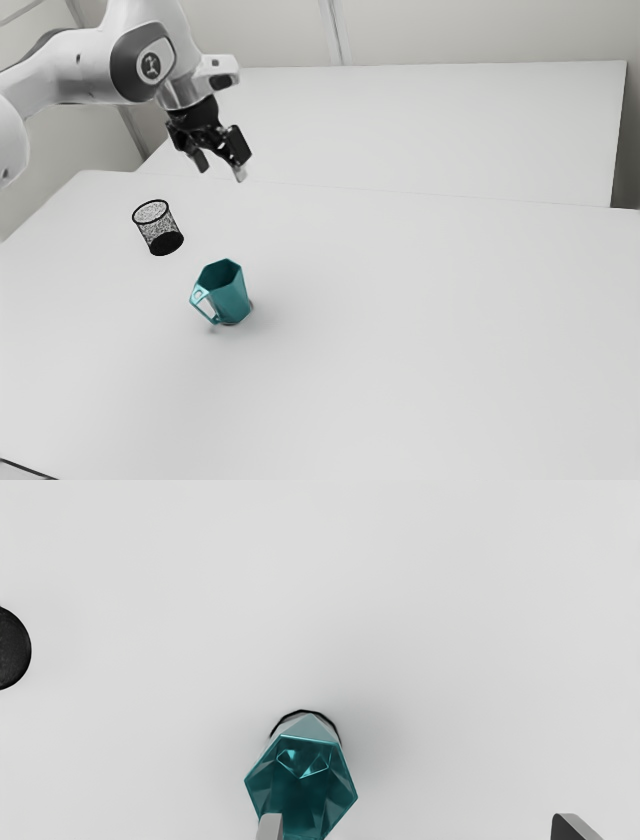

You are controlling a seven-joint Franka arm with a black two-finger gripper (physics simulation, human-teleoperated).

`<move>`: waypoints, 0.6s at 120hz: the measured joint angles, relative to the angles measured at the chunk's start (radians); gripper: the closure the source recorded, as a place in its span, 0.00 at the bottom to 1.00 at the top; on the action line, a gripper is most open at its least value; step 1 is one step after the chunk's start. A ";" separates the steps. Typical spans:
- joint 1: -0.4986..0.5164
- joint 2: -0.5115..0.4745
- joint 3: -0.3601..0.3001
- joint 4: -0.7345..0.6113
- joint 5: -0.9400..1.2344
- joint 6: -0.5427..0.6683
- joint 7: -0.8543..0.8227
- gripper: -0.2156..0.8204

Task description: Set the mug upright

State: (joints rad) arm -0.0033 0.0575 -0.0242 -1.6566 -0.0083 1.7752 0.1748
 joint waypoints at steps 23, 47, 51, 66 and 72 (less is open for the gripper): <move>-0.019 -0.006 -0.003 0.043 -0.002 -0.105 -0.006 0.22; -0.020 -0.006 -0.001 0.044 -0.004 -0.145 -0.010 0.21; -0.017 -0.006 0.000 0.044 -0.004 -0.148 -0.010 0.21; -0.009 -0.007 0.000 0.044 -0.005 -0.156 -0.012 0.21; -0.008 -0.008 0.000 0.045 -0.005 -0.158 -0.013 0.21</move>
State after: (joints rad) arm -0.0114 0.0499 -0.0245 -1.6117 -0.0133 1.6167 0.1621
